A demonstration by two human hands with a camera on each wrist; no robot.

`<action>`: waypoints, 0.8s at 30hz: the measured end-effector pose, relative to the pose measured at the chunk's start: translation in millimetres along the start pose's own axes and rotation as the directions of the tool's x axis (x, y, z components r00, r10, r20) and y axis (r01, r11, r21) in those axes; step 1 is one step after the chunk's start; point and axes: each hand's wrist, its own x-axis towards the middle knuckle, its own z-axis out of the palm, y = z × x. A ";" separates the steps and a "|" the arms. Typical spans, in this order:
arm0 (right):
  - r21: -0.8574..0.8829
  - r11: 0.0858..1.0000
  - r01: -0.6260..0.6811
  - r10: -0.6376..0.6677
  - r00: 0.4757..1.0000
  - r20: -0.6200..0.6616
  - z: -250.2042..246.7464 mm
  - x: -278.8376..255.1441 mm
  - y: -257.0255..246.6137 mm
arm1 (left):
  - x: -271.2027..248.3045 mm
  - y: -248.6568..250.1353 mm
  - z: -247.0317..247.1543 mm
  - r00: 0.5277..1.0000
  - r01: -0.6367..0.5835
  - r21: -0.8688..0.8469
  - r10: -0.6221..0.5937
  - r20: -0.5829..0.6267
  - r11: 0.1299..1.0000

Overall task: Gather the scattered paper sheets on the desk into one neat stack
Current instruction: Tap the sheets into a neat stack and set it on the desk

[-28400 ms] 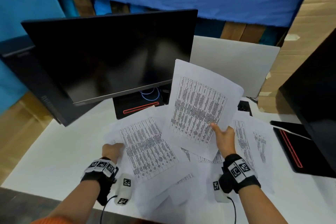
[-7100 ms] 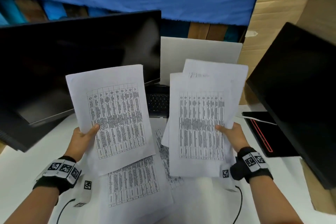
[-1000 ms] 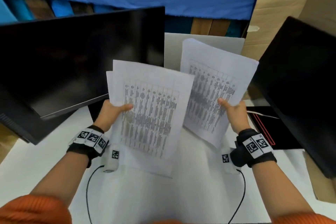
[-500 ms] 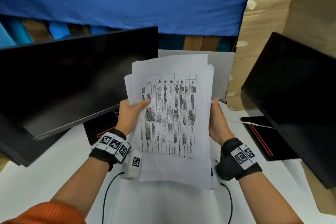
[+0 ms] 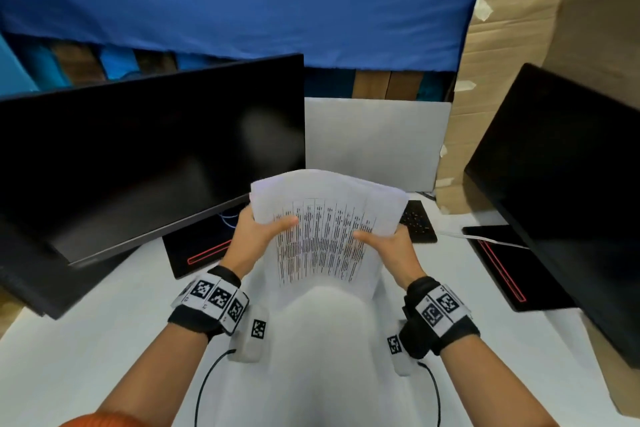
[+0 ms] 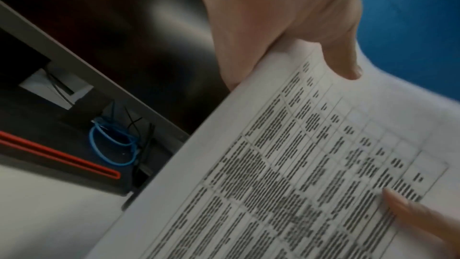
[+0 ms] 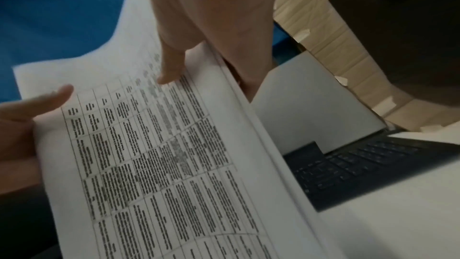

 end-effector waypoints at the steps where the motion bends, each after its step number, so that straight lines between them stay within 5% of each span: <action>1: -0.008 1.000 -0.018 0.018 1.000 -0.010 0.1 0.9 2.4 | 0.2 -2.1 0.9 1.000 0.004 0.031 -0.004 0.006 1.000; 9: 0.014 1.000 0.004 -0.005 0.998 0.064 -11.6 12.2 -10.8 | 1.2 19.2 -12.5 0.989 -0.082 0.004 0.081 0.125 0.997; 16: -0.005 1.000 -0.022 0.022 0.999 0.035 -5.9 15.3 -10.6 | 4.4 11.2 -13.0 0.989 -0.005 0.099 -0.010 0.146 0.995; 21: 0.050 0.993 0.109 -0.106 0.992 -0.066 -1.7 15.1 -30.2 | 2.7 32.9 -1.8 0.994 -0.100 0.111 0.095 0.050 0.989; 24: 0.089 0.987 0.133 -0.130 0.991 -0.041 -4.3 14.9 -36.8 | -2.0 43.0 -5.3 0.980 -0.163 0.014 0.160 0.120 0.987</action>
